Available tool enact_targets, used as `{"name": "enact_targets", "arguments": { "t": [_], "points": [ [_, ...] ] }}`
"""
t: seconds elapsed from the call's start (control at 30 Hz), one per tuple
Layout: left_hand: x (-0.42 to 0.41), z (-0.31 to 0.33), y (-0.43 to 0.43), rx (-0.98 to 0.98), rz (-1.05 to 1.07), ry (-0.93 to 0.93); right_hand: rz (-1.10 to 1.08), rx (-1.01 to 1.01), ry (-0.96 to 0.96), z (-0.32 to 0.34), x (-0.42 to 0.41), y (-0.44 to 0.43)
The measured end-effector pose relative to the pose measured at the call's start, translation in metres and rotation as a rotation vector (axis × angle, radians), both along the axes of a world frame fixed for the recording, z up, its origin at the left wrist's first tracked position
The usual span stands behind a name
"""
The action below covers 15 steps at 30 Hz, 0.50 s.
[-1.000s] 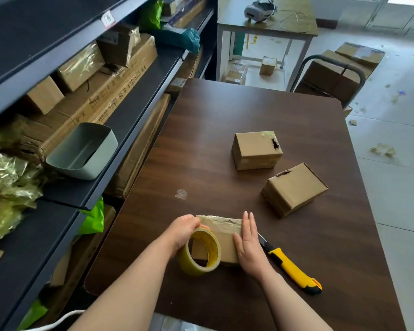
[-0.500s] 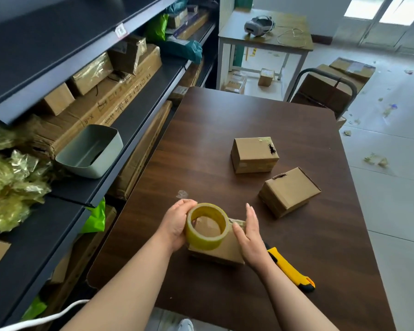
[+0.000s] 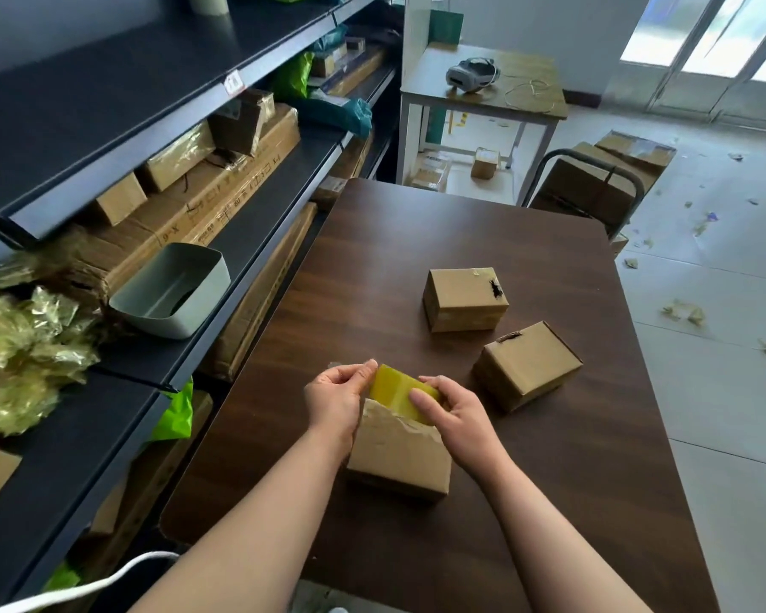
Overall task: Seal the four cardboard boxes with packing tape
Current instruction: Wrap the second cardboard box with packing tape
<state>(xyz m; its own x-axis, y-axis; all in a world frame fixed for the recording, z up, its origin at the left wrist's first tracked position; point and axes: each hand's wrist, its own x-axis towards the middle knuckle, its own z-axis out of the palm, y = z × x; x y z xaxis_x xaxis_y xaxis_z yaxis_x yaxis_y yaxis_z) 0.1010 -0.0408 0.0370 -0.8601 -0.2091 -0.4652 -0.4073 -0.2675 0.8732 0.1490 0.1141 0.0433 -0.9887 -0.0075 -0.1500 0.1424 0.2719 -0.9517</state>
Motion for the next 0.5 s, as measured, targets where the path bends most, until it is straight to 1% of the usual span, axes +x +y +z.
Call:
{"name": "enact_targets", "arguments": {
  "t": [0.1, 0.2, 0.27, 0.4, 0.5],
  "points": [
    [-0.001, 0.004, -0.004, -0.032, 0.043, 0.075, -0.026, -0.030, 0.003, 0.005, -0.005, 0.008],
    [-0.005, 0.001, -0.014, -0.038, 0.116, 0.074, -0.091, -0.025, 0.003, 0.007, -0.008, 0.019],
    [-0.002, -0.003, -0.015, -0.048, 0.120, 0.057, -0.094, 0.027, -0.004, 0.011, -0.010, 0.025],
    [0.008, -0.023, -0.019, -0.015, 0.232, -0.054, -0.129, 0.186, -0.030, 0.011, -0.007, 0.054],
    [0.011, -0.039, -0.018, 0.023, 0.192, -0.114, -0.144, 0.267, -0.086, 0.003, -0.003, 0.073]
  ]
}}
